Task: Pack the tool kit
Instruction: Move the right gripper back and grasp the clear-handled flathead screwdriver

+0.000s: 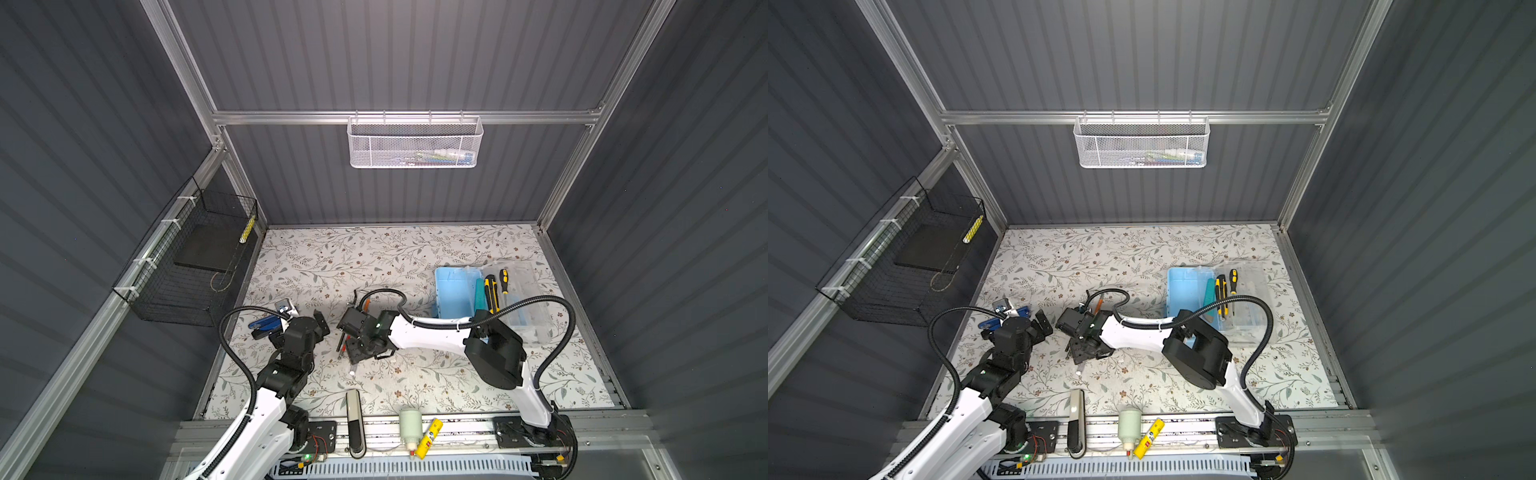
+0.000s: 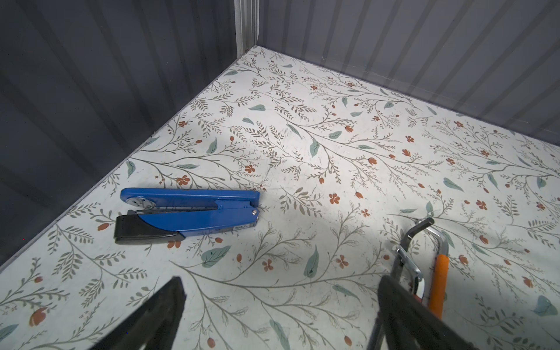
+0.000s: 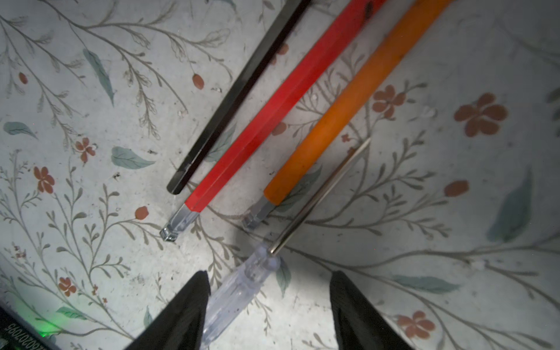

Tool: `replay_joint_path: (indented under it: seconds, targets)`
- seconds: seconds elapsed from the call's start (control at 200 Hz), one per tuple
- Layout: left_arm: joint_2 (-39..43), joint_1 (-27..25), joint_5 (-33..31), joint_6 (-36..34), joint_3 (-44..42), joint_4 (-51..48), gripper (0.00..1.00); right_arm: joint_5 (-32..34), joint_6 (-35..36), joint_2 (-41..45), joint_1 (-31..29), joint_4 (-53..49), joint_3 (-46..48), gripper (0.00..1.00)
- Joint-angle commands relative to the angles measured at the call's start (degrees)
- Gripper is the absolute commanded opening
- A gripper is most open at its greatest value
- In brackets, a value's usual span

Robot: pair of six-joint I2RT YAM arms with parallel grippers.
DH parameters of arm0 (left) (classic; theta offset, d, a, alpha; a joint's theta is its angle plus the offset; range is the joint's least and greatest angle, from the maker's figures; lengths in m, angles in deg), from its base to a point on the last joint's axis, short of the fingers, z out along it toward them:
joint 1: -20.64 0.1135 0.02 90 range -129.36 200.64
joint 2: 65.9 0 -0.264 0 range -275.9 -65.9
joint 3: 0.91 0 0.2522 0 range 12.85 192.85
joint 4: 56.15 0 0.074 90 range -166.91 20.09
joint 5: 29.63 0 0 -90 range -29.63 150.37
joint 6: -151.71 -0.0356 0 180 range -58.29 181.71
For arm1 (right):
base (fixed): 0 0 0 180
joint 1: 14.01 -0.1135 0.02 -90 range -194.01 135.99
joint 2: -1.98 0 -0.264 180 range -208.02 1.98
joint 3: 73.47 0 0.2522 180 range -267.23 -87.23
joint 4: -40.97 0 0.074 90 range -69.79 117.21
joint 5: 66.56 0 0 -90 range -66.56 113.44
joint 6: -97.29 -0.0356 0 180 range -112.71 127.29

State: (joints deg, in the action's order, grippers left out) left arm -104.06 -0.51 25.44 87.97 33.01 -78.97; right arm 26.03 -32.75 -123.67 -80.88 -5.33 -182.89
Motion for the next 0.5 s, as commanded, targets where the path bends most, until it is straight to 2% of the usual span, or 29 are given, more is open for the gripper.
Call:
replay_joint_path:
  seconds: [0.0, 0.23, 0.49]
  targets:
    - [0.09, 0.56, 0.57, 0.55, -0.38, -0.34, 0.99, 1.4, 0.37, -1.54, -0.8, -5.25, -3.06, 0.65]
    - [-0.08, 0.93, 0.75, 0.7, -0.39, -0.37, 0.99, 1.89, 0.42, -5.0, -0.89, -10.86, -6.59, 0.65]
    - [0.18, 1.37, 1.14, 0.9, -0.39, -0.52, 1.0, 2.01, 1.4, -4.22, -0.55, -13.36, -6.22, 0.56]
